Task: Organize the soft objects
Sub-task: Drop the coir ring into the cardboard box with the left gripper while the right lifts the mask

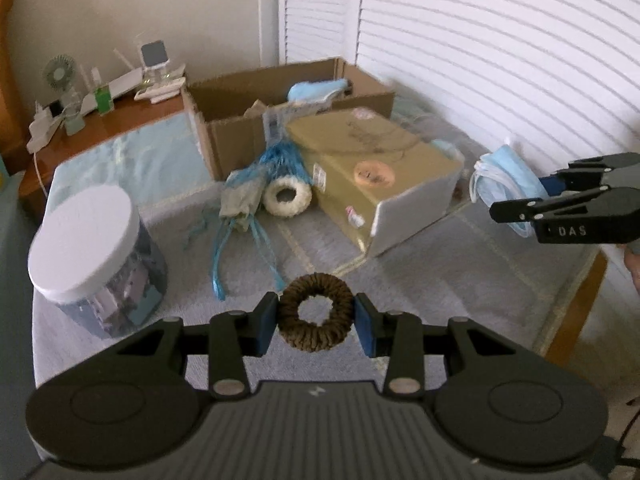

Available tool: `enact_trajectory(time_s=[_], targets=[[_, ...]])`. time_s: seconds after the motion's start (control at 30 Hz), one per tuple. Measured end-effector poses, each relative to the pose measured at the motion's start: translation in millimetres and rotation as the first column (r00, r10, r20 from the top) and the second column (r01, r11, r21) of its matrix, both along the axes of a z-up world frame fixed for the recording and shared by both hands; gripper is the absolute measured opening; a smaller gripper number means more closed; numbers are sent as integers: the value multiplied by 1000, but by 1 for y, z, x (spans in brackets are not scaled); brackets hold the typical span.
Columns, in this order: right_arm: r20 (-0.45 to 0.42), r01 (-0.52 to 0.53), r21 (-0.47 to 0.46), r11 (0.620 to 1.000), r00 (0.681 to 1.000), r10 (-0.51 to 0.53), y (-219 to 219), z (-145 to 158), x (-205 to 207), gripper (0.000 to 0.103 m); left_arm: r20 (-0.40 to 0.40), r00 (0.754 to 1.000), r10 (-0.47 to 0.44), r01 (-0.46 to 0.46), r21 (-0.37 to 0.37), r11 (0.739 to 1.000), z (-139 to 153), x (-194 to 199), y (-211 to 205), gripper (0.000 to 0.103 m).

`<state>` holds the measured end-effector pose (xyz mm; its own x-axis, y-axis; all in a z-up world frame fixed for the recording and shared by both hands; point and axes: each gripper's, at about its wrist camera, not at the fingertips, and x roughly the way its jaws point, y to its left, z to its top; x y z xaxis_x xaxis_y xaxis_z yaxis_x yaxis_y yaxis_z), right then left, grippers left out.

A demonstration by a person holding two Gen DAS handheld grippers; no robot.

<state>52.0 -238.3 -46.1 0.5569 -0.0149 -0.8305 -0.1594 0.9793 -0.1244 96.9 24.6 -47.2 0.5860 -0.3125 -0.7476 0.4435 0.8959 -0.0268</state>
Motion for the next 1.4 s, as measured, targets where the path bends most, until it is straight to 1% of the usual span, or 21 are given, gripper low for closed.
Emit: enact_trajectory(time_s=[0.17,0.33,0.47,0.6,0.73,0.8,0.83,0.87,0.9,0.93,0.97,1.0,1.07,1.13,1.27,1.4], targets=[[47,-33,16,999,998,32,5,26,-6,50,48,999,-18,18,-14,1000,23,10,-1,40],[98,-69,26,997,993,66,13,46,-5,50,106,994,-10,15,-43,999,47,39,-6,40],[119,-86,27,996,989,82,17,52,1,50,152,988,-12,18,-39,999,63,75,-14,40],[133,-83,34,996,988,77,17,56,7,50,183,983,1,5,-28,1000,71,113,-22,40],[135,-77,36,996,988,71,16,56,12,50,165,986,29,-23,-42,999,68,153,-21,40],[136,-76,33,997,988,71,16,55,13,50,162,986,43,-38,-37,999,63,168,-21,44],[136,-74,32,997,988,69,15,55,14,50,165,985,55,-50,-32,998,61,173,-21,48],[134,-73,33,997,989,68,14,54,16,50,166,984,66,-63,-25,998,58,177,-21,59],[133,-71,35,997,989,66,13,54,17,50,169,983,73,-70,-22,997,57,179,-20,65],[132,-69,34,997,989,64,13,53,18,50,176,981,79,-77,-20,997,56,179,-19,76],[131,-68,34,997,989,63,13,53,18,50,180,980,88,-86,-20,996,55,177,-18,80],[130,-68,35,997,989,63,12,52,19,50,183,979,92,-90,-23,996,55,174,-15,82],[130,-66,34,997,990,61,12,52,21,50,186,978,94,-91,-22,996,55,165,-12,93],[130,-67,36,997,990,61,12,51,23,50,202,973,112,-110,-24,994,57,151,-8,99],[132,-70,43,997,989,64,13,53,27,50,219,966,136,-133,-30,991,58,112,1,102],[134,-84,44,995,988,77,16,57,34,50,218,961,171,-170,-26,985,53,73,7,102]])
